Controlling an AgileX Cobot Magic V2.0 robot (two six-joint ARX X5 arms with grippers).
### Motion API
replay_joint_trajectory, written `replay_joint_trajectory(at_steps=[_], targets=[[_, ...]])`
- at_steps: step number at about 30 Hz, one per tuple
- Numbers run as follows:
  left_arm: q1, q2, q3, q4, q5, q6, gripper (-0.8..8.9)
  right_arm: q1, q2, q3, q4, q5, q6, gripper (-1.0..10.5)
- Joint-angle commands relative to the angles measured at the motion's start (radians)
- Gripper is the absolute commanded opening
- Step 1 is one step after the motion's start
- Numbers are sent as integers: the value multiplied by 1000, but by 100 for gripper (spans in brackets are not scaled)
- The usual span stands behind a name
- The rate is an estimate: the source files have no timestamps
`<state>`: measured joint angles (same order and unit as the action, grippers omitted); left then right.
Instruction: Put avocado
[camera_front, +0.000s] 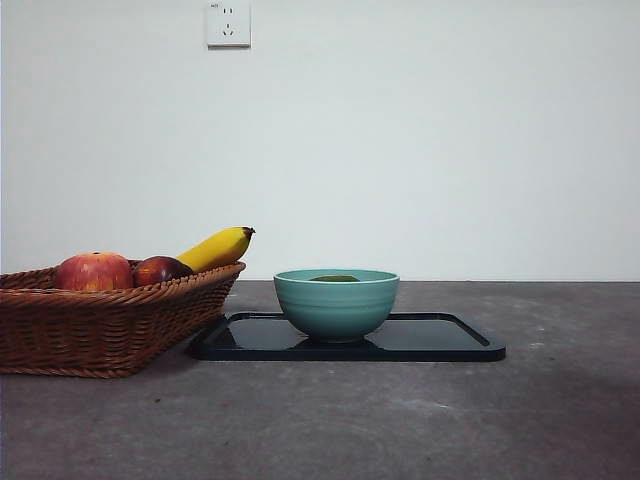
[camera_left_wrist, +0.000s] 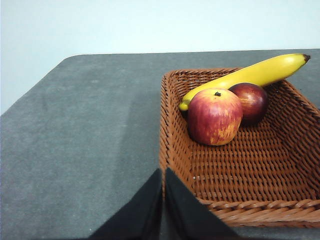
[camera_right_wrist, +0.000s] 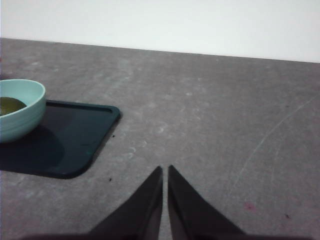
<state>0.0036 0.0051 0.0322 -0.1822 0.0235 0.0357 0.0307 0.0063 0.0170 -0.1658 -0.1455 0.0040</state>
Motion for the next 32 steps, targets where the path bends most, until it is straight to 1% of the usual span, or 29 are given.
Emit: replay_joint_trajectory(at_steps=[1, 8, 32], targets=[[2, -2, -21, -7, -2, -3, 7, -2, -3, -6, -12, 18, 14, 10], [2, -2, -21, -6, -2, -3, 7, -2, -3, -5, 14, 16, 15, 10], [2, -2, -21, -7, -2, -3, 7, -2, -3, -5, 15, 16, 15, 10]])
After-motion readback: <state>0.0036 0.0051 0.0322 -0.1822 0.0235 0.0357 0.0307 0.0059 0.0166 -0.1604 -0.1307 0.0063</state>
